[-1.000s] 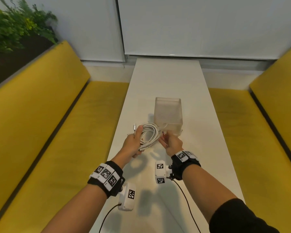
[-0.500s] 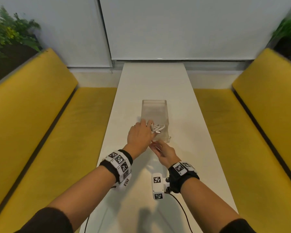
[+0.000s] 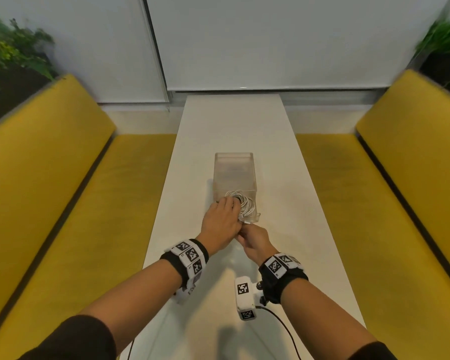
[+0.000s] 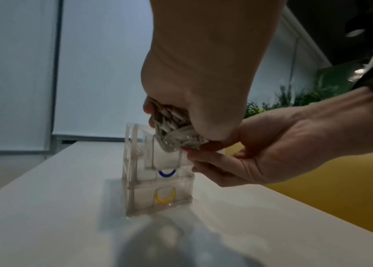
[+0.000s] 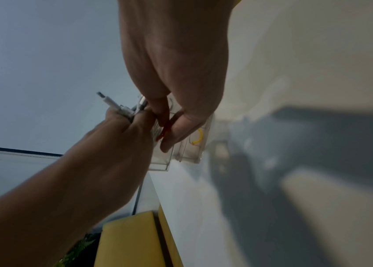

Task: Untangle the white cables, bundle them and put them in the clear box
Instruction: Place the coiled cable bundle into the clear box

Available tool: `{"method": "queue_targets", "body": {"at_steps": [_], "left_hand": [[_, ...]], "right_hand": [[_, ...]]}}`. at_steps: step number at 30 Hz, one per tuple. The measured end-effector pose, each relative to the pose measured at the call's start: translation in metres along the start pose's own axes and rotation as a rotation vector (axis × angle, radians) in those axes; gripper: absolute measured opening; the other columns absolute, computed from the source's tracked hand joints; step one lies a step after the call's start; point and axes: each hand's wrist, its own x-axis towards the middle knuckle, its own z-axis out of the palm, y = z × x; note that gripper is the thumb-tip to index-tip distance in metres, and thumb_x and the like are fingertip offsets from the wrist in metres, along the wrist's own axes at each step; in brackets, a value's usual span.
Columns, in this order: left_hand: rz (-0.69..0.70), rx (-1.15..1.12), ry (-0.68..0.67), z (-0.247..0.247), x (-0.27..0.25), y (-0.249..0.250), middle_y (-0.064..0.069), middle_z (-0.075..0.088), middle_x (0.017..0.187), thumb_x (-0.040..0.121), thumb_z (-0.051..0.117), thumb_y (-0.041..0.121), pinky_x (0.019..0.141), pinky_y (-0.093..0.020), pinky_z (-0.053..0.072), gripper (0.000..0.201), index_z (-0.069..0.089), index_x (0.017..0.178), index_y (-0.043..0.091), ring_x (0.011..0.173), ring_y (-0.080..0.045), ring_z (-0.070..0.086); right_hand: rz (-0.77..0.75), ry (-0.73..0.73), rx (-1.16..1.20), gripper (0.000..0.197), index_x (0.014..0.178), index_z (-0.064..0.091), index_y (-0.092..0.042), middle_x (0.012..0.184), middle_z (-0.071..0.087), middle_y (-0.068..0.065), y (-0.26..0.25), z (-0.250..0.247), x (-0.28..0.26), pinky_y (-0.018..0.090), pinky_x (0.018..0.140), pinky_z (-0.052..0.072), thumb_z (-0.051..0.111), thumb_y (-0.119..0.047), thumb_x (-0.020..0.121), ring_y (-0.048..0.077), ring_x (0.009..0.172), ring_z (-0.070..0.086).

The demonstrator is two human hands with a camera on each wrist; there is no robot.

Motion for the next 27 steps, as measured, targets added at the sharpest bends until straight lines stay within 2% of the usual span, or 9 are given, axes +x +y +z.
{"method": "queue_targets", "body": {"at_steps": [2,4,6,8,10,13,18,23,27], "left_hand": [[0.096,0.044,0.0,0.0,0.001,-0.007,-0.01,0.063,0.103,0.09,0.029,0.036,0.073,-0.033,0.047,0.05,0.059,0.116,0.006,0.09,-0.025,0.059],[0.186,0.118,-0.002,-0.003,0.002,-0.014,-0.006,0.065,0.1,0.095,0.04,0.034,0.073,-0.031,0.046,0.035,0.061,0.11,0.01,0.088,-0.022,0.06],[0.236,0.168,-0.025,-0.006,0.004,-0.017,-0.008,0.064,0.108,0.1,0.044,0.027,0.079,-0.03,0.045,0.028,0.058,0.115,0.009,0.095,-0.023,0.06],[0.202,0.176,-0.049,-0.004,0.011,-0.014,-0.014,0.058,0.122,0.102,0.039,0.017,0.09,-0.033,0.042,0.03,0.048,0.126,0.002,0.11,-0.028,0.055],[0.117,0.215,-0.113,-0.003,0.018,-0.003,-0.018,0.055,0.128,0.101,0.04,0.016,0.097,-0.036,0.04,0.035,0.041,0.131,-0.002,0.117,-0.031,0.052],[0.011,0.28,-0.181,-0.005,0.023,0.016,-0.019,0.058,0.129,0.101,0.04,0.017,0.1,-0.038,0.04,0.037,0.041,0.132,-0.004,0.117,-0.032,0.054],[-0.028,0.135,-0.202,-0.019,0.033,0.006,-0.019,0.058,0.129,0.101,0.039,0.015,0.098,-0.038,0.042,0.034,0.047,0.13,-0.001,0.12,-0.032,0.051],[-0.056,0.233,-0.275,-0.015,0.036,0.022,-0.017,0.059,0.128,0.101,0.039,0.008,0.096,-0.038,0.045,0.031,0.054,0.127,-0.001,0.119,-0.033,0.053],[-0.08,0.236,-0.308,-0.021,0.041,0.03,-0.018,0.063,0.122,0.096,0.041,-0.002,0.096,-0.04,0.047,0.03,0.06,0.119,0.001,0.112,-0.033,0.057]], "right_hand": [[-0.002,-0.017,0.006,0.023,0.104,0.066,0.004,0.094,0.071,0.019,-0.002,0.0,0.0,0.03,0.059,0.06,0.053,0.015,0.089,0.027,0.087,0.069],[-0.003,-0.034,0.019,0.02,0.104,0.065,0.008,0.094,0.07,0.02,-0.004,0.0,0.0,0.03,0.058,0.06,0.053,0.015,0.09,0.028,0.086,0.069],[-0.01,-0.05,0.031,0.024,0.108,0.064,0.011,0.098,0.07,0.023,-0.005,0.0,0.0,0.03,0.058,0.061,0.052,0.018,0.089,0.03,0.088,0.068],[-0.012,-0.056,0.028,0.025,0.11,0.063,0.011,0.101,0.07,0.024,-0.005,0.001,-0.001,0.03,0.06,0.061,0.052,0.018,0.089,0.031,0.09,0.069],[-0.011,-0.059,0.005,0.021,0.107,0.065,0.011,0.099,0.071,0.023,-0.005,0.001,-0.002,0.03,0.062,0.061,0.054,0.015,0.09,0.03,0.09,0.069],[-0.015,-0.043,-0.023,0.015,0.104,0.064,0.009,0.096,0.071,0.021,-0.006,-0.001,-0.004,0.03,0.061,0.062,0.057,0.011,0.09,0.028,0.088,0.068],[-0.004,-0.049,0.003,0.016,0.097,0.063,0.011,0.097,0.069,0.025,-0.009,0.002,-0.006,0.034,0.066,0.063,0.053,0.019,0.088,0.034,0.095,0.067],[-0.014,-0.001,-0.07,0.019,0.086,0.062,0.007,0.076,0.066,0.019,-0.01,0.003,-0.012,0.026,0.047,0.055,0.048,0.019,0.089,0.026,0.069,0.064],[-0.011,0.052,-0.119,0.027,0.077,0.06,0.005,0.065,0.061,0.015,-0.007,0.001,-0.01,0.022,0.041,0.05,0.042,0.021,0.089,0.022,0.056,0.058]]}}
